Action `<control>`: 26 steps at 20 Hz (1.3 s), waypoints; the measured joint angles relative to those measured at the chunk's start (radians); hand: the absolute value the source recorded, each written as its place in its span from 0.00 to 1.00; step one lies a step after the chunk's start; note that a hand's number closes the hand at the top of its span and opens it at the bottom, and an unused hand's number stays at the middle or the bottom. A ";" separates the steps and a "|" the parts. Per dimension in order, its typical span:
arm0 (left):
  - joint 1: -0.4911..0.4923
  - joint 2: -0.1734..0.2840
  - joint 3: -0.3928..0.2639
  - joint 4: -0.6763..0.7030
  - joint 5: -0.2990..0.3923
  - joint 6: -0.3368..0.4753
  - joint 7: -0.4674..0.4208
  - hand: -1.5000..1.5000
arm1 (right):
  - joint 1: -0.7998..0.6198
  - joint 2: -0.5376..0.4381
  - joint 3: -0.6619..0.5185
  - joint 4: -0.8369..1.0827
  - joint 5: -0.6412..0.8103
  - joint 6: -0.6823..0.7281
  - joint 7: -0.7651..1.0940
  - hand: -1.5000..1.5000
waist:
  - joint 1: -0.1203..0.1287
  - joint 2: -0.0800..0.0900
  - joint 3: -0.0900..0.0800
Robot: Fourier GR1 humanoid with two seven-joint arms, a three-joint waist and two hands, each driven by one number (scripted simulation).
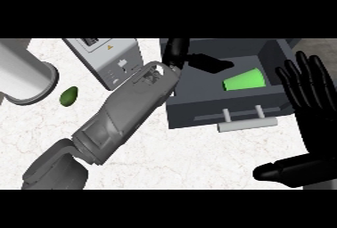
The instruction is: Pick up the cup, place it into the drawer and close the drawer
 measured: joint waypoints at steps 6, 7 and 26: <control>0.003 0.000 0.033 -0.044 0.085 -0.039 -0.084 0.00 | 0.005 0.000 -0.011 -0.012 -0.062 0.014 0.028 0.00 | 0.020 -0.005 -0.001; 0.008 0.000 0.041 -0.060 0.097 -0.045 -0.099 0.00 | 0.019 -0.005 -0.019 -0.031 -0.081 0.017 0.040 0.00 | 0.028 -0.009 -0.001; 0.325 0.206 0.167 -0.493 0.160 -0.057 -0.029 0.00 | 0.133 -0.170 -0.011 -0.110 0.051 0.190 0.034 1.00 | 0.139 -0.036 -0.002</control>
